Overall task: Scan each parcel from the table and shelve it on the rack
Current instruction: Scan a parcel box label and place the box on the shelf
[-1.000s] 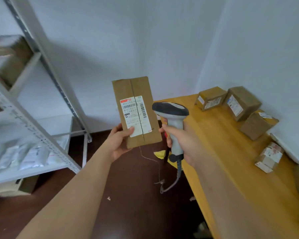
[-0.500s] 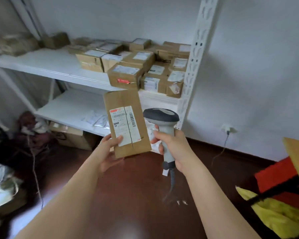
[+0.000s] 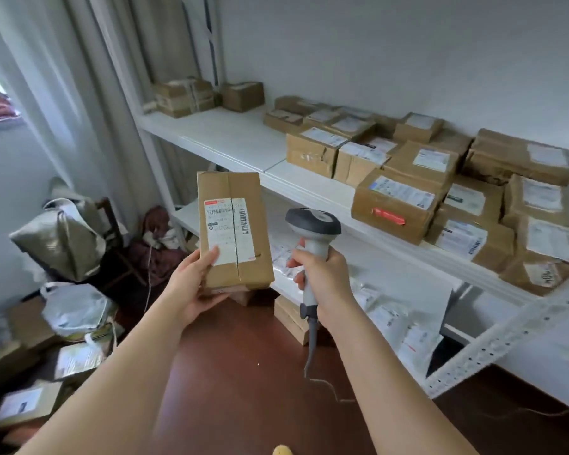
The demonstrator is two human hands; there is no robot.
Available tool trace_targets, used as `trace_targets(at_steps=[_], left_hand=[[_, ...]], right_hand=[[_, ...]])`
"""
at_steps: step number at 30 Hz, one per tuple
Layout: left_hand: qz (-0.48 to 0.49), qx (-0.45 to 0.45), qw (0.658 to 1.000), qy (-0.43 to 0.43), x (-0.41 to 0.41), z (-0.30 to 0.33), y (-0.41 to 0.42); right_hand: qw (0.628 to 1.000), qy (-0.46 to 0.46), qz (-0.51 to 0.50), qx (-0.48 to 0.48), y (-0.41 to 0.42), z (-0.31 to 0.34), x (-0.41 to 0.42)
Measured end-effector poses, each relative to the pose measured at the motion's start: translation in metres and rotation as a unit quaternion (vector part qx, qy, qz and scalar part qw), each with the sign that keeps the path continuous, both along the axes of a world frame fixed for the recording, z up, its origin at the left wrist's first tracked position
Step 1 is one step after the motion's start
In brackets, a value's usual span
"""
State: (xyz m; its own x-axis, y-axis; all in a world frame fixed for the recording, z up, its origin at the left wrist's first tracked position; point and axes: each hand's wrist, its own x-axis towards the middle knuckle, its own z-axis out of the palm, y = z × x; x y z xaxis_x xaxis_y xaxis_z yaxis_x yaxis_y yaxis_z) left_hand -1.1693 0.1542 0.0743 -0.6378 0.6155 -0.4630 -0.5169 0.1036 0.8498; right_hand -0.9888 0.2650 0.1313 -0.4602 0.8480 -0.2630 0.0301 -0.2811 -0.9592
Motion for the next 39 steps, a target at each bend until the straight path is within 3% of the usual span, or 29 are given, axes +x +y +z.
trace_targets(at_steps=[12, 20, 29, 39], left_hand=[[0.061, -0.026, 0.998, -0.014, -0.211, 0.016, 0.092], [0.014, -0.065, 0.998, 0.013, -0.365, 0.012, 0.173], [-0.052, -0.118, 0.992, 0.020, -0.471, 0.029, 0.280], [-0.093, -0.194, 0.968, 0.128, -0.553, 0.025, 0.415]], right_hand=[[1.000, 0.017, 0.017, -0.008, 0.109, 0.014, -0.221], [0.999, -0.013, -0.040, -0.005, 0.158, 0.000, -0.352], [0.997, -0.039, -0.072, -0.010, 0.212, 0.008, -0.431], [0.998, -0.055, -0.043, -0.011, 0.298, -0.002, -0.497]])
